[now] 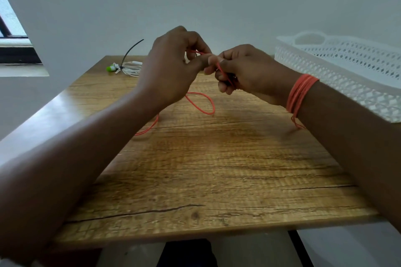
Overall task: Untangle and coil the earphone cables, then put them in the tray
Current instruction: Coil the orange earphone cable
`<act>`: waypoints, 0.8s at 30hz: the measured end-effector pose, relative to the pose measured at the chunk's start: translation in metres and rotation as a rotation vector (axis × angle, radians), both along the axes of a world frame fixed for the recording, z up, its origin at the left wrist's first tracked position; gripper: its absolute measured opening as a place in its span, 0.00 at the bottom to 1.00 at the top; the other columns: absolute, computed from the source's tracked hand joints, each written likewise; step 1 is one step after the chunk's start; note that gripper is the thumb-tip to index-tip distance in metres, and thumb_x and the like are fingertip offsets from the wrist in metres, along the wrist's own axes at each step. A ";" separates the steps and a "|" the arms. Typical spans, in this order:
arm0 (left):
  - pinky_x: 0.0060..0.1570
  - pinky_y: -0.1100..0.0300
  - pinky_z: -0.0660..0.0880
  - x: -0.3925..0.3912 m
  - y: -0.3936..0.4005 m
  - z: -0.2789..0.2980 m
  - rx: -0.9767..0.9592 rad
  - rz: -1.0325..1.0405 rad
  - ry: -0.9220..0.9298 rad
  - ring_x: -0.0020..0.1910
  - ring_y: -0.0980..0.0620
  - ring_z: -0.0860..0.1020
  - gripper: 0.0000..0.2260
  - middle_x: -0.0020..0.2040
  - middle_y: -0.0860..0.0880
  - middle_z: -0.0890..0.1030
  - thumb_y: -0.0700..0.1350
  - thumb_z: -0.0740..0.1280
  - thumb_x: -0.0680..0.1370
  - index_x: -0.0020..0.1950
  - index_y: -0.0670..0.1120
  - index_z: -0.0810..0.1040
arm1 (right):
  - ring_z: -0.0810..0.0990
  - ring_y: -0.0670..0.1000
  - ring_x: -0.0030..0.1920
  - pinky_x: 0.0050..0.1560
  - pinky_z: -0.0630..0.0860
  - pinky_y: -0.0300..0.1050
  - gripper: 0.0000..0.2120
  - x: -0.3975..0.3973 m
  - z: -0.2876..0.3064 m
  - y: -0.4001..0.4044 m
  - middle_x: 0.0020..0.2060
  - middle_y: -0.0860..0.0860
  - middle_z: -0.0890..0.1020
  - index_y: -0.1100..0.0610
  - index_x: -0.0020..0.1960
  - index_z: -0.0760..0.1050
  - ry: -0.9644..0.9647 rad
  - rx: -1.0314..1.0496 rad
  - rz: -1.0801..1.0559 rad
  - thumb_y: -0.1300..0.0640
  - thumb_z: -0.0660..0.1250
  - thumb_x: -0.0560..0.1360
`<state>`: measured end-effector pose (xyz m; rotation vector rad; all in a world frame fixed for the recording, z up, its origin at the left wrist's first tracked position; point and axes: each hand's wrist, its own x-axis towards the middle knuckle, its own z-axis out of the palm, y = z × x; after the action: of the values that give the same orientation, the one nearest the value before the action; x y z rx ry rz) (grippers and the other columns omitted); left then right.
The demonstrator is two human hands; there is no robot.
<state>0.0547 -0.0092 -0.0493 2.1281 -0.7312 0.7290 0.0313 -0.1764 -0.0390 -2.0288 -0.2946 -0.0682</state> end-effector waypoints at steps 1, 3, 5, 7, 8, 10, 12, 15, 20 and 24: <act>0.38 0.62 0.69 0.000 -0.001 0.000 -0.014 -0.007 -0.014 0.38 0.61 0.72 0.05 0.43 0.54 0.76 0.54 0.69 0.76 0.44 0.53 0.80 | 0.75 0.48 0.30 0.33 0.73 0.39 0.15 0.000 0.001 0.000 0.28 0.49 0.73 0.63 0.51 0.78 0.023 0.039 0.007 0.55 0.57 0.83; 0.38 0.62 0.70 -0.001 -0.002 -0.001 -0.054 -0.023 -0.039 0.36 0.60 0.72 0.06 0.44 0.52 0.78 0.53 0.69 0.76 0.44 0.52 0.79 | 0.73 0.48 0.29 0.32 0.71 0.40 0.19 -0.001 0.004 -0.002 0.27 0.48 0.72 0.63 0.49 0.78 0.050 0.108 0.011 0.51 0.55 0.83; 0.36 0.62 0.69 -0.001 -0.003 -0.001 -0.091 -0.037 -0.049 0.35 0.60 0.72 0.06 0.44 0.51 0.79 0.52 0.69 0.76 0.45 0.50 0.79 | 0.73 0.48 0.28 0.31 0.71 0.40 0.20 -0.002 0.006 -0.001 0.27 0.49 0.71 0.62 0.46 0.77 0.049 0.114 0.027 0.49 0.54 0.83; 0.36 0.63 0.69 -0.001 -0.003 0.000 -0.104 -0.066 -0.038 0.35 0.60 0.73 0.07 0.44 0.51 0.80 0.51 0.69 0.77 0.46 0.49 0.79 | 0.73 0.49 0.29 0.31 0.71 0.40 0.19 -0.004 0.006 -0.001 0.27 0.50 0.72 0.60 0.44 0.76 0.053 0.098 0.052 0.52 0.54 0.84; 0.36 0.62 0.70 -0.001 -0.002 0.000 -0.103 -0.096 -0.028 0.36 0.59 0.73 0.06 0.44 0.51 0.81 0.51 0.69 0.77 0.46 0.48 0.79 | 0.74 0.49 0.29 0.31 0.72 0.40 0.18 -0.004 0.006 0.000 0.27 0.50 0.73 0.60 0.43 0.76 0.060 0.088 0.061 0.53 0.54 0.84; 0.39 0.60 0.72 -0.003 -0.002 0.002 -0.103 -0.165 -0.010 0.39 0.59 0.75 0.05 0.45 0.52 0.81 0.50 0.69 0.77 0.45 0.50 0.79 | 0.76 0.50 0.30 0.31 0.74 0.40 0.17 -0.005 0.004 0.000 0.28 0.52 0.74 0.61 0.43 0.76 0.067 0.070 0.056 0.56 0.54 0.84; 0.41 0.64 0.72 -0.005 -0.002 0.003 -0.106 -0.218 -0.007 0.41 0.61 0.76 0.04 0.45 0.51 0.80 0.50 0.69 0.77 0.45 0.51 0.79 | 0.78 0.50 0.31 0.32 0.76 0.40 0.17 -0.005 0.002 0.001 0.29 0.53 0.76 0.62 0.44 0.76 0.090 0.083 0.058 0.57 0.54 0.84; 0.44 0.66 0.72 -0.006 -0.003 0.004 -0.130 -0.266 -0.029 0.43 0.58 0.76 0.03 0.46 0.46 0.80 0.49 0.69 0.77 0.44 0.53 0.78 | 0.81 0.51 0.35 0.35 0.78 0.40 0.15 -0.006 0.002 0.003 0.32 0.53 0.78 0.63 0.48 0.76 0.208 0.190 0.161 0.57 0.54 0.84; 0.38 0.70 0.68 -0.010 -0.006 0.004 -0.179 -0.350 0.017 0.35 0.62 0.74 0.03 0.46 0.42 0.80 0.47 0.70 0.77 0.43 0.54 0.78 | 0.85 0.55 0.44 0.42 0.81 0.41 0.11 -0.001 -0.003 0.004 0.39 0.57 0.82 0.67 0.54 0.76 0.280 0.414 0.157 0.61 0.60 0.81; 0.34 0.70 0.67 -0.014 -0.009 0.005 -0.197 -0.342 0.022 0.31 0.63 0.73 0.03 0.42 0.48 0.80 0.46 0.69 0.77 0.44 0.48 0.79 | 0.85 0.56 0.46 0.41 0.80 0.40 0.11 0.001 -0.003 0.002 0.42 0.59 0.82 0.69 0.56 0.76 0.244 0.436 0.128 0.63 0.61 0.80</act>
<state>0.0405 -0.0178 -0.0442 1.7717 -0.9411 0.5658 0.0319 -0.1744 -0.0421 -1.5630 -0.2310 0.1800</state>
